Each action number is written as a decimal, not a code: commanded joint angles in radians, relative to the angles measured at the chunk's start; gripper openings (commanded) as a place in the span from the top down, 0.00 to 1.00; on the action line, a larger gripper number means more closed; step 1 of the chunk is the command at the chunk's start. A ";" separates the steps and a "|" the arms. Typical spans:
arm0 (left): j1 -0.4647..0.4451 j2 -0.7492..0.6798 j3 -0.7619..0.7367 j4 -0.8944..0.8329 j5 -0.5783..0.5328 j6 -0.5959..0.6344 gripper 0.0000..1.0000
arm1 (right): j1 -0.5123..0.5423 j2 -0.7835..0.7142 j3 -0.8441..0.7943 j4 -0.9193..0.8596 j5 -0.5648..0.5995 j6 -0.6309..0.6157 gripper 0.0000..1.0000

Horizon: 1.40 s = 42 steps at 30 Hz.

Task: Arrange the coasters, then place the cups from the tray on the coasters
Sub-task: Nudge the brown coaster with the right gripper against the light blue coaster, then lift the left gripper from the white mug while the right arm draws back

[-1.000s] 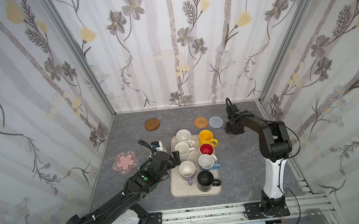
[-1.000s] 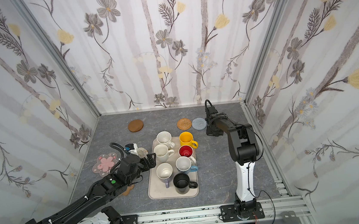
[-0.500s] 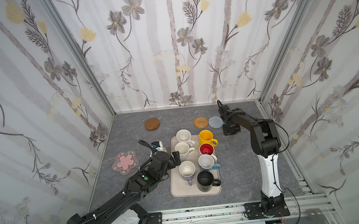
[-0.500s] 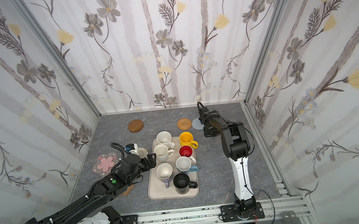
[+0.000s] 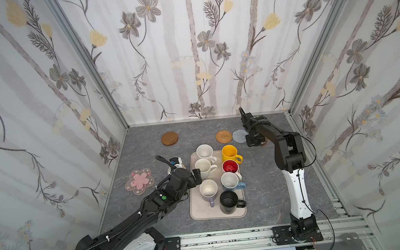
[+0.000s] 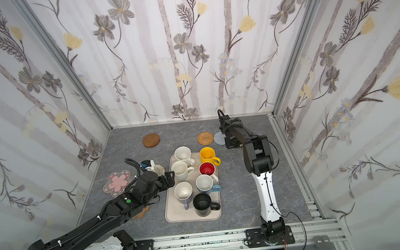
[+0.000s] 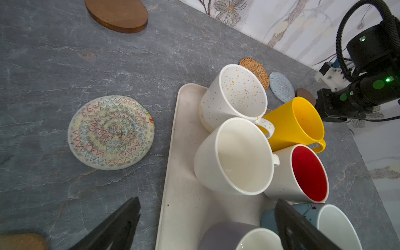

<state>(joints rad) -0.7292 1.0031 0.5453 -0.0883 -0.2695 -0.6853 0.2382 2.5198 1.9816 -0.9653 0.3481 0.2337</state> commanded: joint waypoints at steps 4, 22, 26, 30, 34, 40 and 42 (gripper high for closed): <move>0.002 -0.006 0.021 -0.003 -0.048 0.008 0.00 | -0.013 0.016 0.043 -0.010 0.037 -0.008 1.00; 0.259 0.128 0.339 -0.164 0.163 0.069 0.00 | 0.049 -0.530 -0.416 0.461 -0.075 0.052 0.74; 0.309 0.218 0.439 -0.181 0.191 0.095 0.00 | 0.063 -0.704 -0.595 0.643 -0.155 0.056 0.52; 0.414 0.343 0.546 -0.188 0.248 0.112 0.00 | 0.065 -0.862 -0.794 0.819 -0.228 0.089 0.38; 0.500 0.501 0.659 -0.196 0.283 0.142 0.00 | 0.066 -1.028 -1.000 1.008 -0.300 0.132 0.20; 0.603 0.743 0.836 -0.205 0.354 0.171 0.00 | 0.066 -1.154 -1.138 1.120 -0.386 0.164 0.00; 0.623 0.803 0.891 -0.210 0.355 0.188 0.00 | 0.066 -1.190 -1.163 1.147 -0.397 0.174 0.00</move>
<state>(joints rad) -0.1246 1.7557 1.3876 -0.2890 0.0578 -0.5282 0.3035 1.3617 0.8394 0.0525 0.0013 0.3801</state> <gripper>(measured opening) 0.997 0.995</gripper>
